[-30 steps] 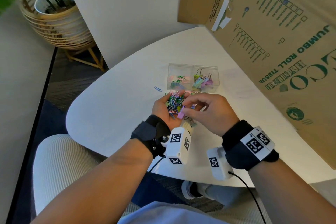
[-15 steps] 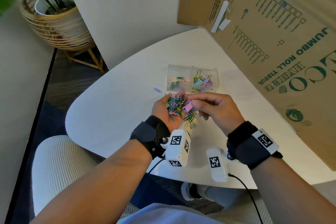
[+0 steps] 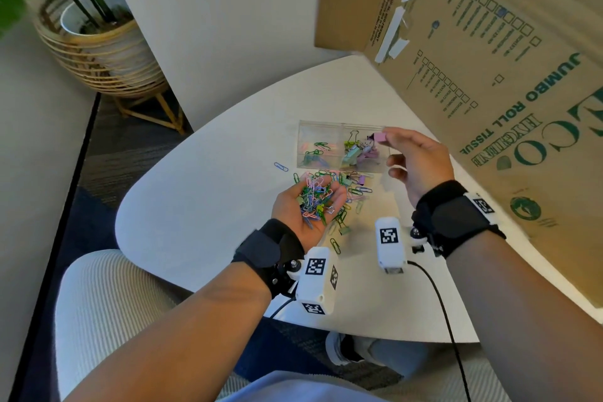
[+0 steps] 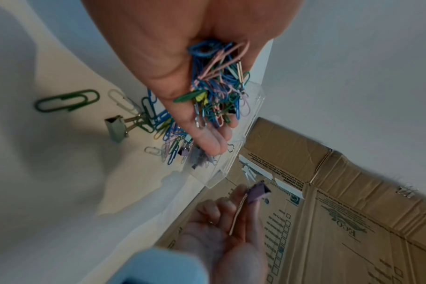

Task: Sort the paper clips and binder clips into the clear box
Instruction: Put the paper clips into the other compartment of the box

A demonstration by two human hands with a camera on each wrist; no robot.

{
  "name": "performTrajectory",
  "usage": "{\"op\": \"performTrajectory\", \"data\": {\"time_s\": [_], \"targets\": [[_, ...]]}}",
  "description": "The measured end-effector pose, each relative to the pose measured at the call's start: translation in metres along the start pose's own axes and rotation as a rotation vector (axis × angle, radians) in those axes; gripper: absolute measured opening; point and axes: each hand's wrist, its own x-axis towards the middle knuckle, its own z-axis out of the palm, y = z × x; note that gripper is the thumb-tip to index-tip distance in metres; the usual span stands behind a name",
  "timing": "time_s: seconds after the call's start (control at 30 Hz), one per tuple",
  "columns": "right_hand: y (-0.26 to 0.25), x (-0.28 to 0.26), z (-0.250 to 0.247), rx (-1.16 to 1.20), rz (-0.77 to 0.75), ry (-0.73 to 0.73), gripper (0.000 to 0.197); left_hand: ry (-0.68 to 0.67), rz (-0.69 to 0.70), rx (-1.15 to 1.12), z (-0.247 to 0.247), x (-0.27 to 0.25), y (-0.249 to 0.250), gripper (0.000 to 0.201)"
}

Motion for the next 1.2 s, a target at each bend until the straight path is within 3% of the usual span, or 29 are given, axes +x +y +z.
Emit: {"op": "performTrajectory", "data": {"time_s": [0.2, 0.3, 0.53, 0.67, 0.8, 1.07, 1.2], "targets": [[0.001, 0.015, 0.007, -0.301, -0.005, 0.010, 0.020, 0.020, 0.018, 0.018, 0.003, 0.000, -0.001, 0.046], [0.007, 0.007, 0.012, -0.493, -0.128, -0.009, 0.023, 0.020, 0.020, 0.017, 0.001, 0.002, 0.001, 0.046], [-0.003, -0.045, 0.036, -0.583, -0.230, -0.382, 0.013, 0.010, 0.035, 0.060, 0.005, 0.004, -0.003, 0.041], [-0.005, -0.052, 0.043, -0.957, -0.423, -0.490, 0.017, 0.024, 0.027, 0.102, 0.007, -0.001, -0.004, 0.036], [-0.003, -0.055, 0.049, -1.214, -0.476, -0.535, 0.021, 0.045, 0.008, 0.097, 0.010, -0.007, -0.005, 0.033], [0.002, -0.055, 0.047, -1.168, -0.497, -0.503, 0.015, 0.015, -0.007, 0.076, 0.008, -0.007, -0.005, 0.038], [0.000, -0.056, 0.043, -0.939, -0.462, -0.489, 0.014, 0.001, 0.011, 0.095, 0.010, -0.007, -0.003, 0.040]]}}
